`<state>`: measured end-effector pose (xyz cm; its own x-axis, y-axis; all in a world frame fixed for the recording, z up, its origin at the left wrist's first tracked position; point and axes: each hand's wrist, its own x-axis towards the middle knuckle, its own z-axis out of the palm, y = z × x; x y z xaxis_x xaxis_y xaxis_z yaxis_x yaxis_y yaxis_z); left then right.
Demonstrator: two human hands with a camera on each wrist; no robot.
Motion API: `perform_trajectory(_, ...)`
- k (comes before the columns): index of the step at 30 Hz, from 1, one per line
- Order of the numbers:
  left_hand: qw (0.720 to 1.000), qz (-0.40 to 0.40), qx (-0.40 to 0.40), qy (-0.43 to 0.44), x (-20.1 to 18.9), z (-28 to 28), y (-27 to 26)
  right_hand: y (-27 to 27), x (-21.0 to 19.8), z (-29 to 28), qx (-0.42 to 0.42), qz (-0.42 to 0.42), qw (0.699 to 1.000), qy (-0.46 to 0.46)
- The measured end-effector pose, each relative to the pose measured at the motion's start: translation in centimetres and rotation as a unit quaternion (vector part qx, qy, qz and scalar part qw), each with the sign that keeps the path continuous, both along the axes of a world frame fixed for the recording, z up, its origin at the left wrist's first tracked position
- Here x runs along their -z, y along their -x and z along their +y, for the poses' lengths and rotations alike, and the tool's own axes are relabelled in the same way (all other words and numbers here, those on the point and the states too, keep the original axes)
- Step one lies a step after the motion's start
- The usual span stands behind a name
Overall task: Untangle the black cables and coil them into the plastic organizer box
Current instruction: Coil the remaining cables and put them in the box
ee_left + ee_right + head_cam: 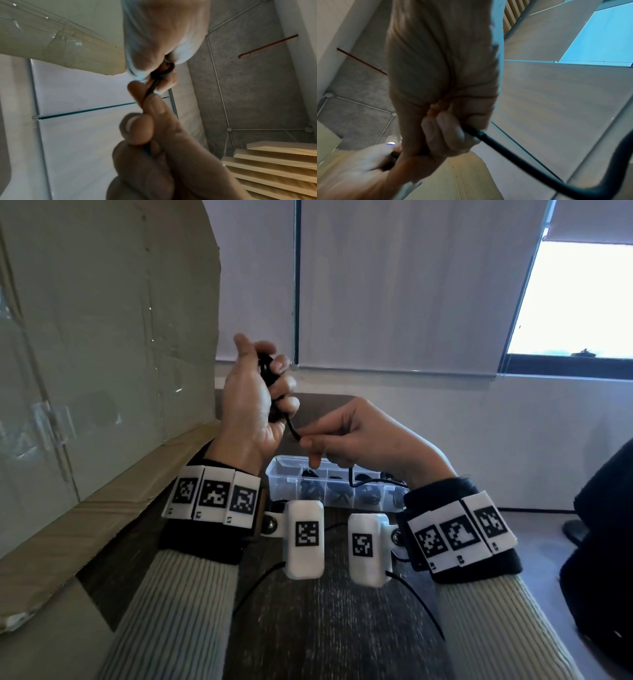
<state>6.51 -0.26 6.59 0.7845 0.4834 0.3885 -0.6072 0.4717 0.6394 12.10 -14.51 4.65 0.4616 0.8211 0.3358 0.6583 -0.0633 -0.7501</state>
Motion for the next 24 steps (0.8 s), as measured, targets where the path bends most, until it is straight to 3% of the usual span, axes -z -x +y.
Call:
perform_trajectory(7,0.997,-0.009,-0.01,0.076,-0.6,0.3,0.7,-0.3,0.1,-0.4,-0.03,0.002,0.999,0.034)
perform_trajectory(10,0.998,-0.018,-0.02,0.059,-0.6,0.9,0.9,-0.2,0.3,-0.4,-0.06,0.008,0.995,0.077)
perform_trajectory(13,0.992,0.008,-0.117,-0.037,0.1,1.7,0.4,-0.2,-0.1,-0.9,-0.063,-0.021,0.993,0.102)
perform_trajectory(15,0.964,0.028,-0.221,-0.142,0.9,2.1,-0.3,0.0,-0.9,-1.7,-0.07,-0.037,0.992,0.102)
perform_trajectory(17,0.923,0.051,-0.272,-0.267,1.7,2.3,-0.9,0.3,-1.6,-2.3,-0.073,-0.054,0.993,0.072)
perform_trajectory(20,0.859,0.073,-0.27,-0.429,2.1,1.9,-1.3,0.5,-2.0,-2.0,-0.054,-0.094,0.994,-0.005)
perform_trajectory(24,0.826,0.121,-0.205,-0.511,2.3,0.3,-0.7,-0.3,-1.7,-1.2,-0.005,-0.107,0.99,-0.091)
